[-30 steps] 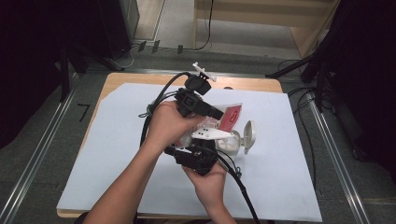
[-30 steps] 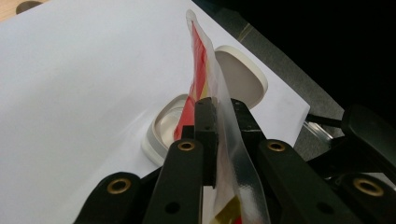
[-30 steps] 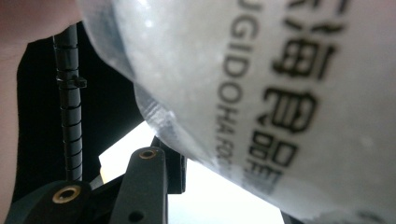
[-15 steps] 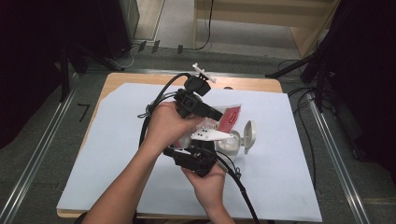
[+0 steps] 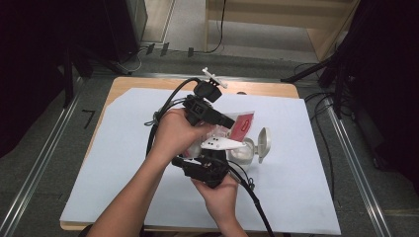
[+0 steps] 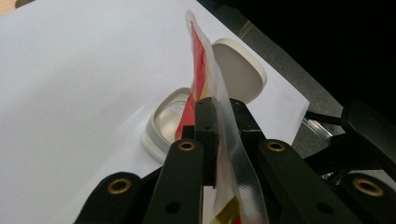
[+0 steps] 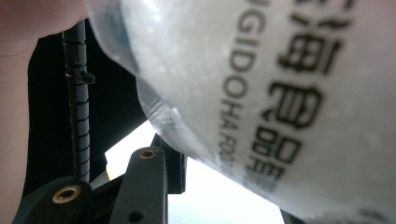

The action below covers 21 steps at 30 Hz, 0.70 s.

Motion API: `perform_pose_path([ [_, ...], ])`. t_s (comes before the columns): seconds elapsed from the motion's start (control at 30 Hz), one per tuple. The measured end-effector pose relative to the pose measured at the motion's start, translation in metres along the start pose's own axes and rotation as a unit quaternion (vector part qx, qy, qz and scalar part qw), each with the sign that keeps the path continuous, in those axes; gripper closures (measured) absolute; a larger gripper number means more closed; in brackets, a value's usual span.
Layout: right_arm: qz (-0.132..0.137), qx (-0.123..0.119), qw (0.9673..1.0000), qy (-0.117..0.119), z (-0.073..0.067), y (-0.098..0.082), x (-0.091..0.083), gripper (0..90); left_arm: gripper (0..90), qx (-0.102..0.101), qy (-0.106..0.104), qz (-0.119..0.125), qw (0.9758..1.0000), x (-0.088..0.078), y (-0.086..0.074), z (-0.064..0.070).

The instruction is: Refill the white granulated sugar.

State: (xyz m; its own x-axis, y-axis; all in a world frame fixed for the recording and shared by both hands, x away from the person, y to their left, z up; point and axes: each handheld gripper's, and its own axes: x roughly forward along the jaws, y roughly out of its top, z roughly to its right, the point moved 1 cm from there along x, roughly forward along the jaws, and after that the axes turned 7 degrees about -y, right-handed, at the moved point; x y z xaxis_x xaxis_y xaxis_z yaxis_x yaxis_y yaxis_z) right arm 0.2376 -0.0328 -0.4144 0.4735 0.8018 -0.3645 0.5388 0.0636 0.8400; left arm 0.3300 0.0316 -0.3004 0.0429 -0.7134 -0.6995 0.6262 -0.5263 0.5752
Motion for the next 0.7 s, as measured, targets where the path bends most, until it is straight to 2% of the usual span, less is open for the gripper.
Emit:
perform_pose_path([
  [0.7, -0.006, -0.004, 1.0000, -0.002, -0.0054, -0.0002, -0.0029, 64.2, 84.9, 0.003, -0.006, -0.008, 0.9999, -0.0020, -0.0013, 0.0007],
])
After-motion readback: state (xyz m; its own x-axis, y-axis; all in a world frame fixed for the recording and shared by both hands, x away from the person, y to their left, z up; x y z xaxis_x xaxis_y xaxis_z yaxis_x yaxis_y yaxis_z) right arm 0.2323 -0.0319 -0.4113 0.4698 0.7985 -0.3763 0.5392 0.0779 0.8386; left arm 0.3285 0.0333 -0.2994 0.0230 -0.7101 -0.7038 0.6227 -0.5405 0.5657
